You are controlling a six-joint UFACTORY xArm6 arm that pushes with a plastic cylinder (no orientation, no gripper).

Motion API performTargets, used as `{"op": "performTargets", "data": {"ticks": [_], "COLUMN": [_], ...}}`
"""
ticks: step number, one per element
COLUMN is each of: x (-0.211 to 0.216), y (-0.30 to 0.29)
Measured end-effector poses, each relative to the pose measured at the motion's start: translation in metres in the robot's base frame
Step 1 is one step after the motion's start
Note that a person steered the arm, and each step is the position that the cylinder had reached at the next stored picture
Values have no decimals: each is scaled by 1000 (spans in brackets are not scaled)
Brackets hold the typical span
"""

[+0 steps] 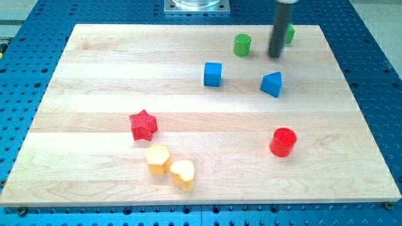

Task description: Move the green star to the top left corner

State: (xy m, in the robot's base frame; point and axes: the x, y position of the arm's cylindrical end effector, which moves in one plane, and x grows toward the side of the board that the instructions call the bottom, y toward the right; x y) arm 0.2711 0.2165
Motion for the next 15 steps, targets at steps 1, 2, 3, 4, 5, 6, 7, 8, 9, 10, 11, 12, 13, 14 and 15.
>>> {"op": "performTargets", "data": {"ticks": [1,2,3,4,5,6,7,8,9,10,11,12,13,14,15], "x": [-55,-64,-59,-54,-74,-40,-9,3,3,-4,-17,-44,-47,-35,6], "y": [55,0,-80,-122,-24,9,-71,-166,-235,-260,-287,-241,-292,-358,-316]}}
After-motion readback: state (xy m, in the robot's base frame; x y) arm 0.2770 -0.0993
